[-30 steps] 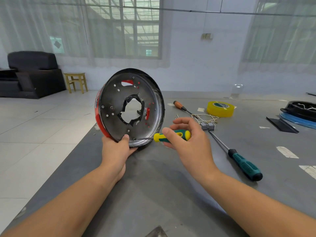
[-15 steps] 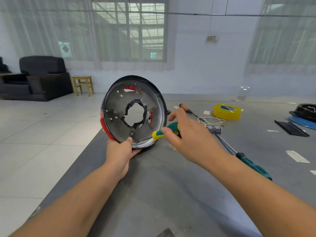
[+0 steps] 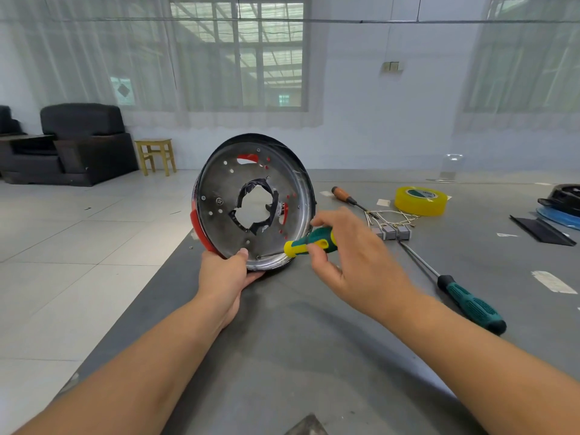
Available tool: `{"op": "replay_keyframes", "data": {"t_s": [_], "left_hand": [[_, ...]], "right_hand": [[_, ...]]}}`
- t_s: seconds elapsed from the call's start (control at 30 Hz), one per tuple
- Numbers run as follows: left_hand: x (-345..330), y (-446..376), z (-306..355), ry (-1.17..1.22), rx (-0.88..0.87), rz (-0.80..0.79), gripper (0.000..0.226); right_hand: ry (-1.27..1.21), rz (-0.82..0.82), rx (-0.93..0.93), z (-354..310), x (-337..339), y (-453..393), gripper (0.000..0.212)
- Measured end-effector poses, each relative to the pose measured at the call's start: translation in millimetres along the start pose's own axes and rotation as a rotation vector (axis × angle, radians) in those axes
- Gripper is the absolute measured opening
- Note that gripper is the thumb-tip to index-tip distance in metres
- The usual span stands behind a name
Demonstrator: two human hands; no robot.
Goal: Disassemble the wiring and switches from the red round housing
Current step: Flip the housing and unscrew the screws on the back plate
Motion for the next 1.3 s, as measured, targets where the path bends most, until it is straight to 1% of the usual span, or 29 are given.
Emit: {"op": "replay_keyframes", "data": {"t_s": [0.07, 0.1, 0.2, 0.27, 0.37, 0.43, 0.5, 0.53, 0.57, 0.6, 0.67, 0.77, 0.87, 0.93, 1.0, 1.1, 1.17, 1.23, 1.3], "left_hand": [[0, 1, 0, 0.0, -0.004, 0.001, 0.037], [0, 1, 0, -0.004, -0.009, -0.004, 0.037], [0, 3, 2, -0.008, -0.036, -0.013, 0.032], [0, 5, 3, 0.003, -0.05, -0.018, 0.029], [-1, 7, 4, 0.005, -0.059, -0.032, 0.03], [-1, 8, 4, -0.007, -0.066, -0.033, 0.033], [-1, 7, 4, -0.009, -0.07, -0.031, 0.033], [-1, 8, 5, -0.012, -0.073, -0.031, 0.032], [-1, 8, 5, -0.018, -0.076, -0.03, 0.031], [-1, 8, 5, -0.023, -0.075, -0.026, 0.03], [0, 7, 5, -0.024, -0.069, -0.018, 0.029], [3, 8, 6, -0.027, -0.078, -0.013, 0.03], [7, 7, 8, -0.025, -0.08, -0.005, 0.032], [8, 7, 8, -0.022, -0.068, 0.002, 0.032], [8, 8, 8, -0.031, -0.07, 0.004, 0.034], [9, 7, 8, -0.035, -0.079, 0.004, 0.036], [9, 7, 7, -0.035, -0.081, 0.003, 0.036], [10, 6, 7, -0.041, -0.08, -0.003, 0.037], [10, 6, 6, -0.043, -0.077, -0.007, 0.037]], "right_hand": [[-0.093, -0.011, -0.023, 2, -5, 10, 0.03], [-0.099, -0.012, -0.052, 2, -6, 15, 0.031], [0.079, 0.049, -0.146, 7, -4, 22, 0.038], [0.104, 0.05, -0.221, 12, -2, 24, 0.044], [-0.058, -0.082, -0.329, 21, -7, 33, 0.047], [-0.162, -0.104, -0.362, 25, -9, 39, 0.051], [-0.158, -0.079, -0.376, 28, -11, 40, 0.041], [-0.137, -0.073, -0.393, 30, -11, 39, 0.041], [-0.115, -0.078, -0.405, 30, -11, 38, 0.046], [-0.104, -0.087, -0.41, 29, -12, 37, 0.046], [-0.162, -0.088, -0.392, 27, -13, 37, 0.029], [-0.231, -0.119, -0.313, 21, -11, 40, 0.042], [-0.172, -0.143, -0.32, 20, -13, 40, 0.033], [-0.109, -0.15, -0.353, 23, -15, 39, 0.037], [-0.176, -0.137, -0.358, 24, -17, 39, 0.027], [-0.285, -0.168, -0.304, 21, -15, 43, 0.046], [-0.3, -0.173, -0.352, 22, -13, 42, 0.043], [-0.21, -0.159, -0.396, 24, -14, 40, 0.036], [-0.073, -0.158, -0.379, 24, -14, 38, 0.038]]}}
Point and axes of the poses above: each hand's wrist, its own y-axis away from the middle knuckle, its own x-axis out of the back of the hand, z = x × y, the point moved 2 cm from there along -y, towards the middle knuckle, and after that the axes turned 1 degree about x, right-handed, at the moved point
